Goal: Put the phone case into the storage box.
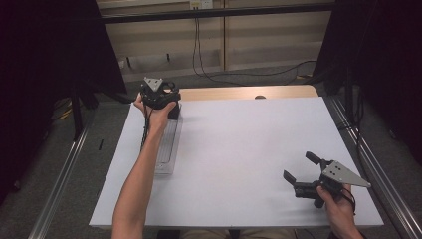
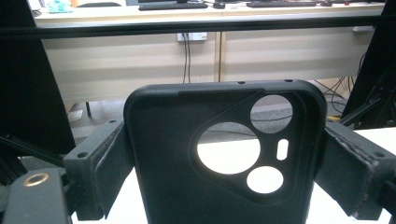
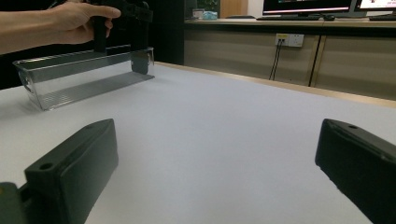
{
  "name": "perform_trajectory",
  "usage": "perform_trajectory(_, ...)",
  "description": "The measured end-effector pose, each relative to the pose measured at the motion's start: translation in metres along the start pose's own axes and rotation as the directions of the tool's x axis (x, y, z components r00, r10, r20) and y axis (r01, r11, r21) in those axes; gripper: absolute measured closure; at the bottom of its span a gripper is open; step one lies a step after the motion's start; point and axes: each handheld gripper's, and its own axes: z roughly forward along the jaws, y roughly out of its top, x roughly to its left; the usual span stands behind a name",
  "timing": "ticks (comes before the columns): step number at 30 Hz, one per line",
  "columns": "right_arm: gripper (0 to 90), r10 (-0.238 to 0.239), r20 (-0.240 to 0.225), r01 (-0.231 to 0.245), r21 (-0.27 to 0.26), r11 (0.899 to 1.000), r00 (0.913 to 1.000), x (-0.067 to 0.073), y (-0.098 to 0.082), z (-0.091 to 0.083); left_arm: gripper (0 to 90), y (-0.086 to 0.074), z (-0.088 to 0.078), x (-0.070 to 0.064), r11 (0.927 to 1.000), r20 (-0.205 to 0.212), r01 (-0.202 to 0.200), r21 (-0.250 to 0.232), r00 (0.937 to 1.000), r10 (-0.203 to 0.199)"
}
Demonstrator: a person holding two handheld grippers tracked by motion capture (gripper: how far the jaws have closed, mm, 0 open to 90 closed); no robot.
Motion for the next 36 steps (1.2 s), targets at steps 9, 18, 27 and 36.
perform_trajectory(9, 0.0, -0.001, -0.001, 0.001, 0.002, 1.000, 1.0000, -0.0002, -0.0001, 0.0001, 11.9, -0.0002, -0.0010, 0.0000, 0.9998, -0.005, -0.006, 0.017, 1.0000, 0.006)
perform_trajectory(18, 0.0, 0.002, -0.005, -0.002, 0.006, 1.000, 1.0000, 0.0005, -0.0002, 0.0006, 12.3, 0.0033, -0.0068, 0.0052, 0.9981, 0.016, 0.011, 0.061, 0.9998, -0.012)
perform_trajectory(27, 0.0, 0.004, 0.004, -0.004, 0.001, 1.000, 1.0000, 0.0004, -0.0004, 0.0016, 13.3, 0.0012, -0.0034, 0.0034, 0.9998, -0.010, 0.020, 0.010, 0.9998, -0.020)
perform_trajectory(36, 0.0, 0.001, -0.002, -0.001, 0.002, 1.000, 1.0000, -0.0002, -0.0002, 0.0002, 12.6, -0.0009, -0.0019, -0.0030, 0.9998, -0.013, 0.004, 0.019, 0.9999, -0.003)
